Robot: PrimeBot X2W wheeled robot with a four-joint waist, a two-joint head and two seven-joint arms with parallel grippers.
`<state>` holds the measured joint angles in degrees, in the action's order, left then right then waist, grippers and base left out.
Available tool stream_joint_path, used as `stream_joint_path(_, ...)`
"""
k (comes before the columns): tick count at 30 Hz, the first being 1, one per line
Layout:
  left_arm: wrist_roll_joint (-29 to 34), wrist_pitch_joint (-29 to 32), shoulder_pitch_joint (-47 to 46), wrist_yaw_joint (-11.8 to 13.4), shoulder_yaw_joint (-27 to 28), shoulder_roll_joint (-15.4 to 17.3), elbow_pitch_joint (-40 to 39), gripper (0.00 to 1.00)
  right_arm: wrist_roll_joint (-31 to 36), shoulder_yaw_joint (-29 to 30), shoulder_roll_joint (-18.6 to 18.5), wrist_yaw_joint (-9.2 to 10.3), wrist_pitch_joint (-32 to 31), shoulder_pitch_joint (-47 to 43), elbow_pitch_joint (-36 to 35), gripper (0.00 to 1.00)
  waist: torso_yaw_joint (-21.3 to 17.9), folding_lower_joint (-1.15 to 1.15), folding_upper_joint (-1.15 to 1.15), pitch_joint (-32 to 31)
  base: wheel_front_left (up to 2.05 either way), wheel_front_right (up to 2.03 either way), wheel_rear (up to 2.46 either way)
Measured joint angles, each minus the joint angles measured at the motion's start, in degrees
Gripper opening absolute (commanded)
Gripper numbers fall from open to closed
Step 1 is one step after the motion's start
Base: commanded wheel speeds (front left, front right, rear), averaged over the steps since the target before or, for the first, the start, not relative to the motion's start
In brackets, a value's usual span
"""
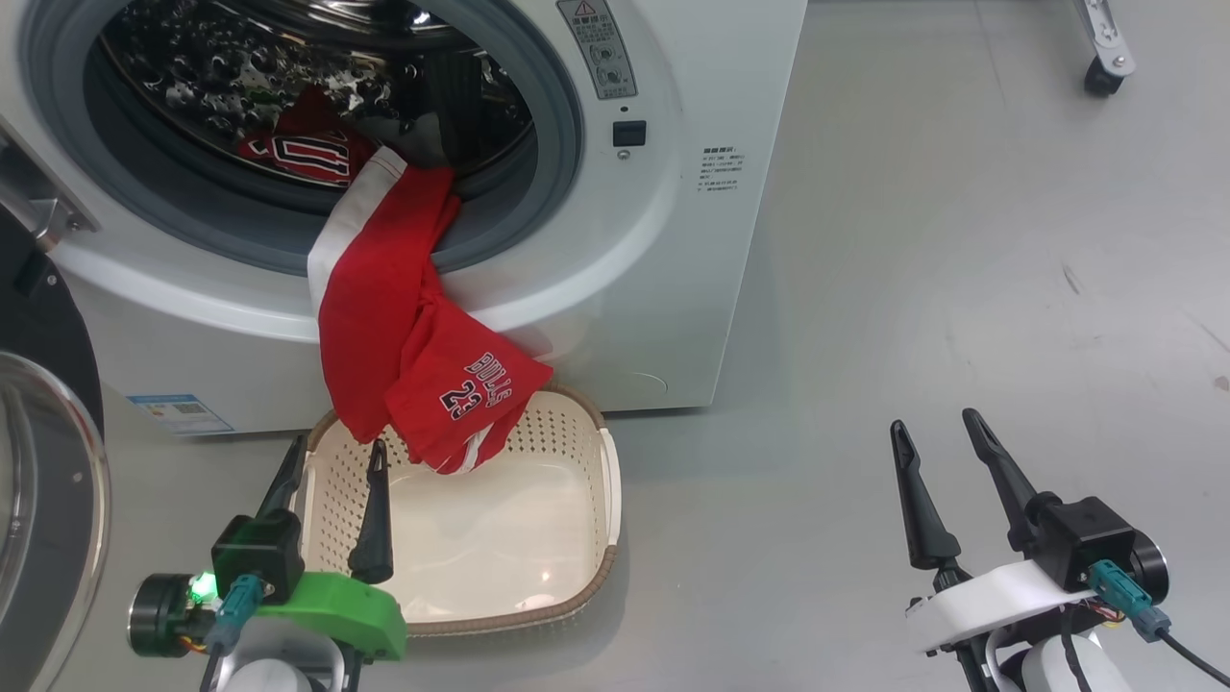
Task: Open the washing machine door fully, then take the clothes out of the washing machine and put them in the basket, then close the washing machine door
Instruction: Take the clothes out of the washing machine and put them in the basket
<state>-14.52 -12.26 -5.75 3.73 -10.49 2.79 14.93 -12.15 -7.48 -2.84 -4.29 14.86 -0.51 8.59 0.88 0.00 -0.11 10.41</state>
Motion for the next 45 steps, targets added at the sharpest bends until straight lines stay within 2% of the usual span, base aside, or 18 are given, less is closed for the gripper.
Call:
stream_joint_path(10, -0.25, 3.85, -1.22, -0.57, -0.37, 0.27, 1.15, 1.0, 0.01, -0.44, 0.0, 0.0, -0.01, 0.4, -1.59, 1.0, -0.28, 0.0, 0.0, 3.5, 0.0, 0.0, 0.0)
stream_joint_path(23, -2.1, 10.43, -16.21, -2.27, -1.42, -0.01, 6.22, 1.0, 0.21, -1.35, -0.12, -0.11, -0.16, 4.71, -3.45, 1.0, -1.73, 0.0, 0.0, 10.66, 0.0, 0.0, 0.0)
stream_joint_path(33, -3.14, 17.0, -28.3, -2.05, 0.86, 0.08, 13.08, 1.0, 0.24, -2.58, -0.2, -0.35, -0.16, 8.77, -4.03, 1.0, -4.49, 0.0, 0.0, 16.59, 0.0, 0.0, 0.0)
stream_joint_path(45, -3.7, 20.81, -38.23, -0.31, 4.69, 2.98, 20.59, 1.0, -1.01, -3.56, -0.15, -0.9, -0.16, 12.27, -3.45, 1.0, -8.44, 0.0, 0.0, 22.4, 0.0, 0.0, 0.0)
